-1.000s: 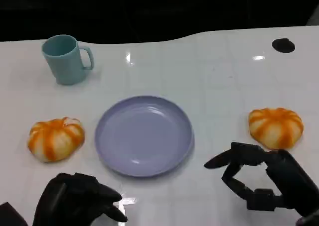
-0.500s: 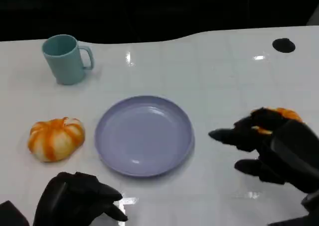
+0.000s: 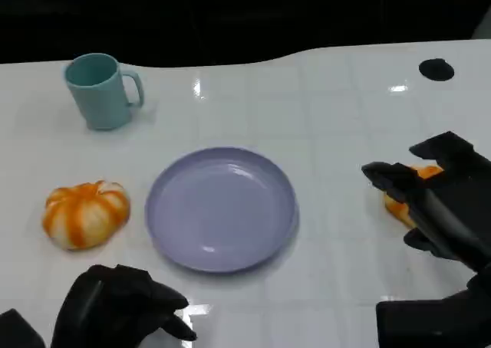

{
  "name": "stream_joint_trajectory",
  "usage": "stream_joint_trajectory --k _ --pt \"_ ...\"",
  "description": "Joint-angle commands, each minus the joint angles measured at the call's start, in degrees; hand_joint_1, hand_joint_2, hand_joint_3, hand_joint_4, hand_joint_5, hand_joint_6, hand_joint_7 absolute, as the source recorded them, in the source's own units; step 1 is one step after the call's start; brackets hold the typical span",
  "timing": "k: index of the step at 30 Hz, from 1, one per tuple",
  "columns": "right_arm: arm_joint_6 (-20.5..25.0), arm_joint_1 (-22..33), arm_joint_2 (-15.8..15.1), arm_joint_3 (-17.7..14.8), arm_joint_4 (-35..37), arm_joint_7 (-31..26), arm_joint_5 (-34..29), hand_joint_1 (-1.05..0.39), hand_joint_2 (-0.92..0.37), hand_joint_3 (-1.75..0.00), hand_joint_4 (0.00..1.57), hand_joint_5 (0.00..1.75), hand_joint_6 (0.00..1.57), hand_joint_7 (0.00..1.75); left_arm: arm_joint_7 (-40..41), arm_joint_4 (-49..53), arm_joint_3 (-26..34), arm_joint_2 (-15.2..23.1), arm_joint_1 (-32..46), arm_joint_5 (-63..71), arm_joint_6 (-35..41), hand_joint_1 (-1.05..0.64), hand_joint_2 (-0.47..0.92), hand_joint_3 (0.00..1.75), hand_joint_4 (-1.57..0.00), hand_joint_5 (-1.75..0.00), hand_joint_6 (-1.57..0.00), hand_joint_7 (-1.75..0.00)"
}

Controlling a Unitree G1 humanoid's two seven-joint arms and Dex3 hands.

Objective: Grasp the bread from the table and place it into the plate.

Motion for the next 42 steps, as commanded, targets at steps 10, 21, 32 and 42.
stream_joint_trajectory --k 10,21,32,42 --pt "8.56 -3.18 -1.99 1.81 4.99 1.97 -2.13 -0.45 -0.78 0.0 0.1 0.56 0.44 0.01 0.17 0.25 0.13 0.88 0.05 0.2 -0.3 -1.05 0.81 0.0 -1.57 -0.36 -1.57 -0.11" --pt "10.15 -8.1 -2.67 3.75 13.96 1.24 0.43 -0.45 -0.8 0.0 0.16 0.45 0.44 0.0 0.46 -0.46 0.0 0.89 0.53 0.41 -0.29 -1.05 0.81 0.0 -1.57 -0.36 -1.57 -0.11" --pt "11.33 -13.32 -2.61 7.53 25.55 0.73 3.25 -0.47 -0.82 0.0 0.19 0.32 0.4 0.0 0.31 -0.94 -0.01 0.84 0.86 0.21 -0.49 -1.05 0.81 0.0 -1.57 -0.36 -1.57 -0.11" --pt "11.32 -17.8 -2.09 11.02 35.88 -1.56 6.86 -0.48 -0.83 -0.01 0.25 0.19 0.38 0.0 0.3 -1.23 -0.05 0.87 1.02 0.12 -0.34 -1.05 0.81 0.0 -1.57 -0.36 -1.57 -0.1"
